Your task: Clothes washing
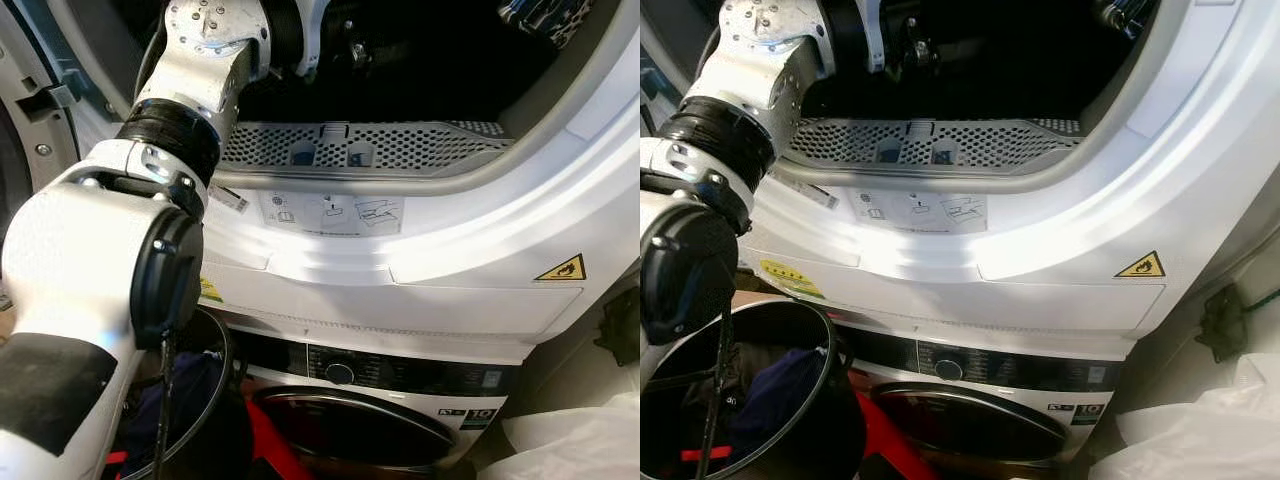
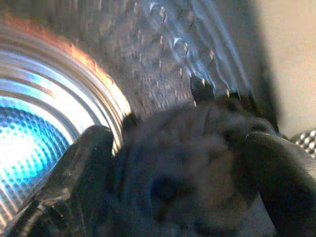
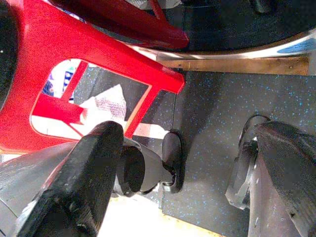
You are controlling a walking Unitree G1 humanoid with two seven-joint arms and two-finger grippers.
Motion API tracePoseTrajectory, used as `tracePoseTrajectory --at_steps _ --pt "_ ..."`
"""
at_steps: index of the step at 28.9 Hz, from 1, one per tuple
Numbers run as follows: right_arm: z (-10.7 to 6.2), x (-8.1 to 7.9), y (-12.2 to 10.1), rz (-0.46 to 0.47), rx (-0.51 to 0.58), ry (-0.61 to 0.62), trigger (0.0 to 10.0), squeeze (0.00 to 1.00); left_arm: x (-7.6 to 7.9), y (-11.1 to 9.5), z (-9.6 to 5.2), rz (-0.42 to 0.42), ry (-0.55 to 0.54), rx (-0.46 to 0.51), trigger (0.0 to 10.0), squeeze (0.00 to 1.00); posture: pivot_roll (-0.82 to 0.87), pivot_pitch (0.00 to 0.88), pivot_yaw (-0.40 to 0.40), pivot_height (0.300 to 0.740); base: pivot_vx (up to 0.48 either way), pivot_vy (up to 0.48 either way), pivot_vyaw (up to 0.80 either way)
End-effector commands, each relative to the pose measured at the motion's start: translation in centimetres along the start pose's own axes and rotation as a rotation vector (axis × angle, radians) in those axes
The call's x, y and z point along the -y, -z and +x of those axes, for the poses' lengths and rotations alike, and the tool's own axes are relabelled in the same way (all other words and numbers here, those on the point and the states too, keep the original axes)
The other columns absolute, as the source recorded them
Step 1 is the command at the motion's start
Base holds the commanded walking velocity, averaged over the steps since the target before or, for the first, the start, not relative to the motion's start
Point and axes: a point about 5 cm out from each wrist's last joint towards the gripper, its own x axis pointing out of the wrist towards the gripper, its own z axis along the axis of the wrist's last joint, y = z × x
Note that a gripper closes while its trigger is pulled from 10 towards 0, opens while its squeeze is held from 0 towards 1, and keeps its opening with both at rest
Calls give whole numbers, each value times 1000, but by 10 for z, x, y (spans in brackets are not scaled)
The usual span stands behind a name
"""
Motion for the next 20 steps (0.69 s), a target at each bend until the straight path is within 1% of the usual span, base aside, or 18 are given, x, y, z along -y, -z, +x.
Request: tracePoseTrajectory --at_steps 1,2,3,5,7,8,10,11,13,15,16,17,18,19,20 --pt "0 -8 8 15 -31 -12 10000 0 -7 -16 -2 76 -30 95 10000 1000 7 59 119 740 0 0 0" --pt "0 -8 8 14 -31 -12 10000 0 -6 -20 -2 117 -50 137 10000 1000 13 53 115 740 0 0 0" --pt "0 -8 7 13 -31 -13 10000 0 -3 -22 -2 138 -53 156 10000 1000 13 53 115 740 0 0 0" --pt "1 -8 7 10 -31 -14 10000 0 5 -22 -2 175 -28 196 10000 1000 13 53 115 740 0 0 0" --pt "1 -8 6 5 -29 -14 10000 0 32 -27 -3 239 33 314 10000 1000 12 38 112 740 0 0 0" --pt "1 -8 6 4 -29 -14 10000 0 36 -28 -4 252 46 327 10000 1000 12 38 112 740 0 0 0" --pt "1 -8 5 5 -27 -12 10000 0 51 -33 -4 324 82 355 10000 1000 15 37 112 740 0 0 0" --pt "1 -8 5 6 -26 -11 10000 0 60 -38 -6 373 79 376 10000 1000 20 33 109 740 0 0 0" --pt "1 -8 5 6 -26 -11 10000 0 62 -37 -9 434 59 342 10000 1000 31 31 103 740 0 0 0" --pt "2 -8 4 3 -27 -14 10000 0 60 -33 -12 438 6 310 10000 1000 36 31 100 740 0 0 0" --pt "2 -9 4 -2 -27 -18 10000 0 58 -29 -14 416 -36 283 10000 1000 38 31 100 740 0 0 0" --pt "2 -9 4 -2 -27 -18 10000 0 58 -29 -14 416 -36 283 10000 1000 38 31 100 740 0 0 0" --pt "2 -9 3 -4 -27 -19 10000 0 61 -27 -16 382 -47 278 10000 1000 41 29 101 740 0 0 0" --pt "2 -9 3 -4 -27 -19 10000 0 63 -28 -17 373 -46 279 10000 1000 41 29 101 740 0 0 0" --pt "2 -9 3 -4 -27 -18 10000 0 74 -27 -19 310 -40 288 10000 651 41 29 101 740 0 0 0"
